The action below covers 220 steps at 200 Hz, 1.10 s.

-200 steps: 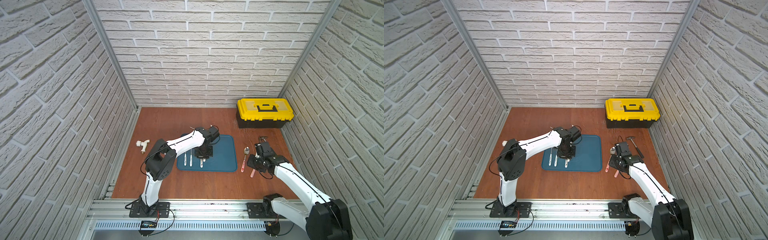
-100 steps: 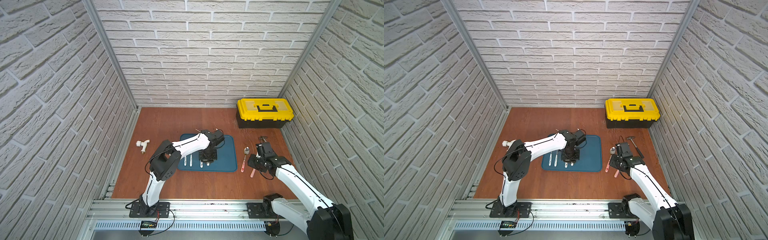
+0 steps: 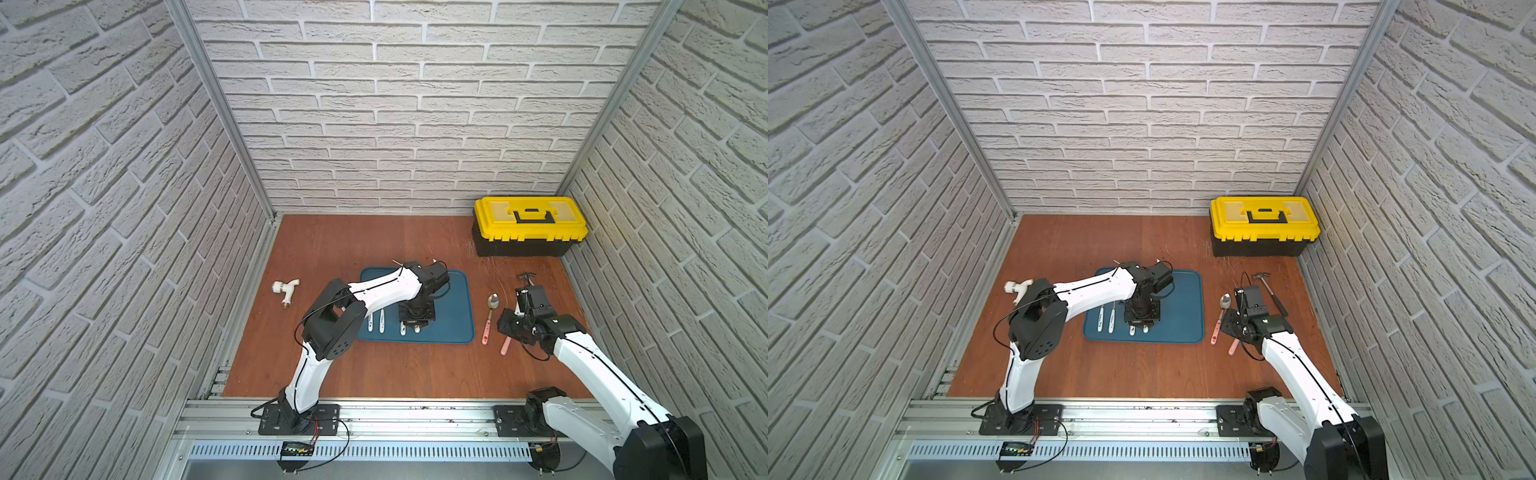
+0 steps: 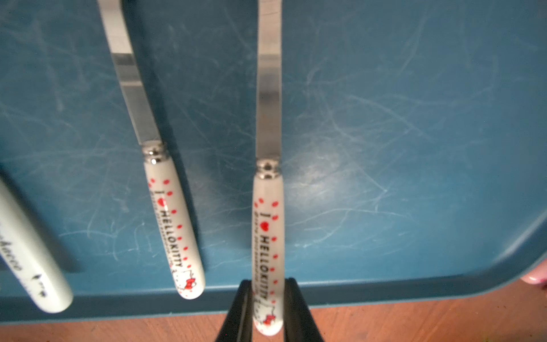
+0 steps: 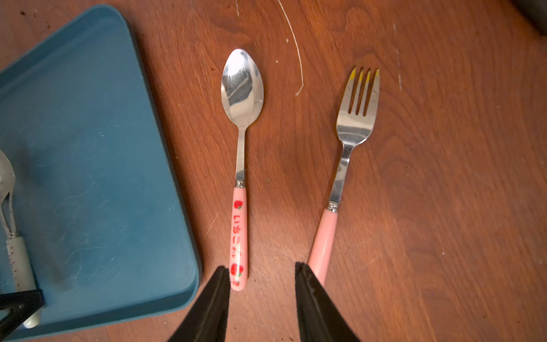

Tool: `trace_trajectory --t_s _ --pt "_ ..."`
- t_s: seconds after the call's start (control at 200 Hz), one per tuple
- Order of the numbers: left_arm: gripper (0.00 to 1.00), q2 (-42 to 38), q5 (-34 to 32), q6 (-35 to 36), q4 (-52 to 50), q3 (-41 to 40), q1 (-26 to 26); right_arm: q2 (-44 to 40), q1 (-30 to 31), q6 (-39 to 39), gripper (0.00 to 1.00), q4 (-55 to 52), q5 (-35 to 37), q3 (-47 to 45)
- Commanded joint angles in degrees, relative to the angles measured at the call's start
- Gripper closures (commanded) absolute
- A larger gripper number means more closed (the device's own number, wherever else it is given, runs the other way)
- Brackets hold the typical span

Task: Set the spoon and fork side by side
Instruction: Place the spoon on the tray.

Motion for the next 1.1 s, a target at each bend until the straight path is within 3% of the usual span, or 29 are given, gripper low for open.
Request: trace_trajectory --t_s 0.0,1.095 --pt "0.86 1.77 -0.31 0.92 -1.06 1.27 0.60 -1.10 -0.85 -1.43 0.58 -0.62 -0.43 -1.06" --pt "0.80 3.88 2.26 -0.95 0.48 -0.74 -0.62 -1.70 -2.26 -1.52 0.58 0.08 -2.02 -2.52"
